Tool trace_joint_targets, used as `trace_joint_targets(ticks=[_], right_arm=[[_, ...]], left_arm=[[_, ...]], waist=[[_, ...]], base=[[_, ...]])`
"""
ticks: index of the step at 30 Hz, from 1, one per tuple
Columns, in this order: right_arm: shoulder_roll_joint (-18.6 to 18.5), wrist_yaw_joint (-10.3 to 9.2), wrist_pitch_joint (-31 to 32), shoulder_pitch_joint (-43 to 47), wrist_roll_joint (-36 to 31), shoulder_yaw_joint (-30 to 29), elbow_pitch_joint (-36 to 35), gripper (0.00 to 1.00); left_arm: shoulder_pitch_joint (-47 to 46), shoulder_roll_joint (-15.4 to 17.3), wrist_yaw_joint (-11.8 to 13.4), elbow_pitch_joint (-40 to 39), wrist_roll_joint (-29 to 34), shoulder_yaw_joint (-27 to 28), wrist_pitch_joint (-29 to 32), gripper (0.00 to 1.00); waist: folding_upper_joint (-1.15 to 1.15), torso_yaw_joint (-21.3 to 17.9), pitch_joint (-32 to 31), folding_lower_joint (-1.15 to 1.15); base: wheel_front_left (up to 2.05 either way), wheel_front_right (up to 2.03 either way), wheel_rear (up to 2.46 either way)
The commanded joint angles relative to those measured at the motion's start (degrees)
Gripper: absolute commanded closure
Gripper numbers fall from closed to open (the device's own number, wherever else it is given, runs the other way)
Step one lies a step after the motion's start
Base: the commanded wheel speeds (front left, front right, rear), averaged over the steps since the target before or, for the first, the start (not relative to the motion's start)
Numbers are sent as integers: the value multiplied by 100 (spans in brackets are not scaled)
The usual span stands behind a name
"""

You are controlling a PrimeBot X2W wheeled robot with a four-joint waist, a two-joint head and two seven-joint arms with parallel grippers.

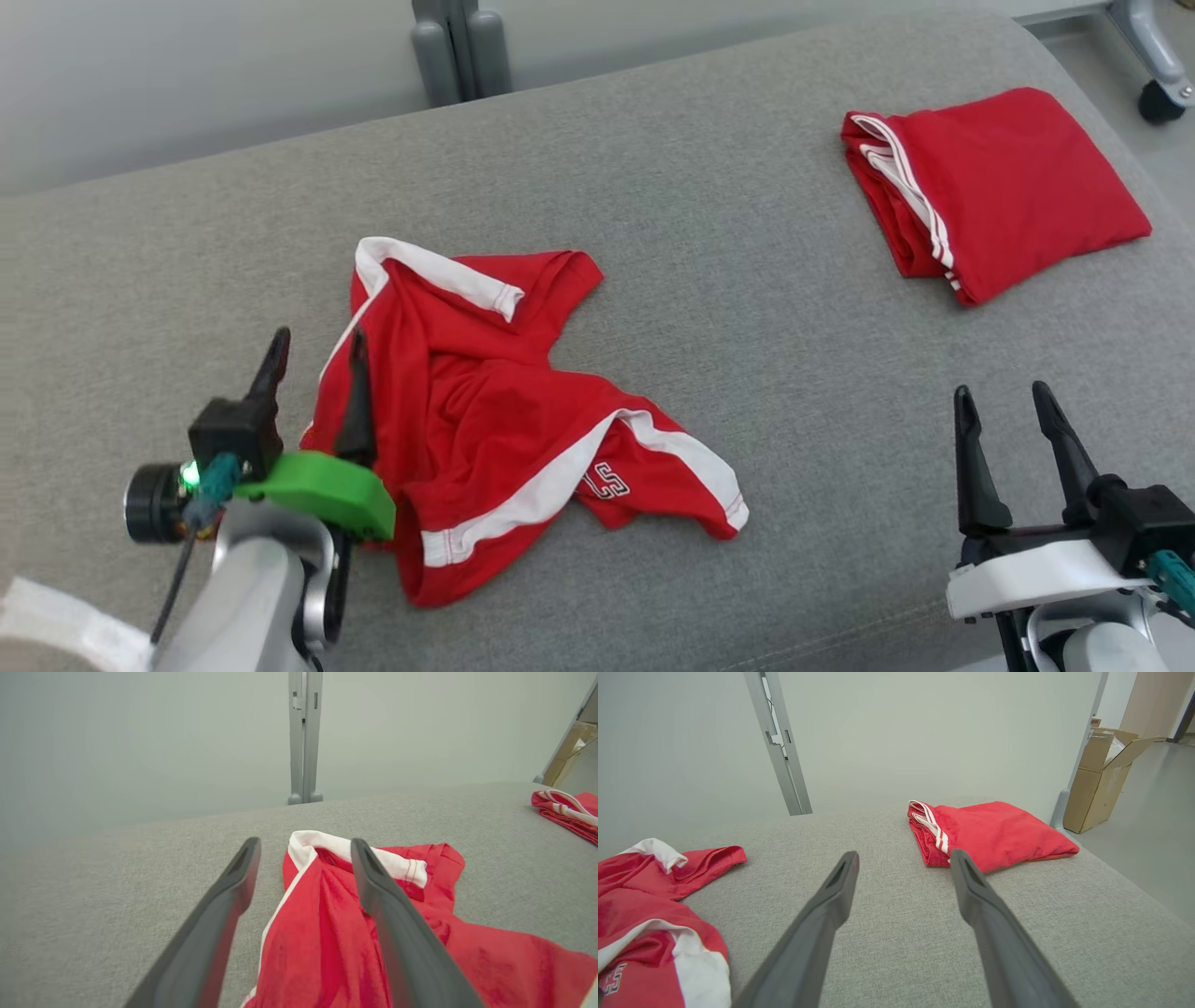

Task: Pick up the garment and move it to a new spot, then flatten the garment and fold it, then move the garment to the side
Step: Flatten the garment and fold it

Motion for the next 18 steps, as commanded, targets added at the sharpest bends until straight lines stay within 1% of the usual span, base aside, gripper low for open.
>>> trace_joint_targets(ticks=[1,3,7,8,14,18], right_arm=[[-10,-9,1,111,-53,-48,-23,0],[-13,-9,1,149,-81,-152,-36,0],[-11,-10,1,256,-133,-217,-39,0],[-13,-9,1,267,-145,-232,-33,0],[-11,-9,1,438,-65,-188,76,0],[-11,-9,1,558,22,-36,253,0]], left_arm=[[399,-46,71,-331,89,145,-12,0],[902,-140,117,-763,169,306,-7,0],[1700,-375,-18,-1389,366,638,-8,0],[1906,-483,-84,-1539,406,741,-8,0],[2788,-811,-400,-1999,837,1366,-8,0],[3156,-950,-666,-2143,1185,1719,-9,0]], waist=[[0,331,-293,0],[0,466,-380,0],[0,716,-548,0],[0,774,-591,0],[0,1020,-828,0],[0,1149,-924,0]], base=[[0,0,0],[0,0,0],[0,0,0],[0,0,0],[0,0,0],[0,0,0]])
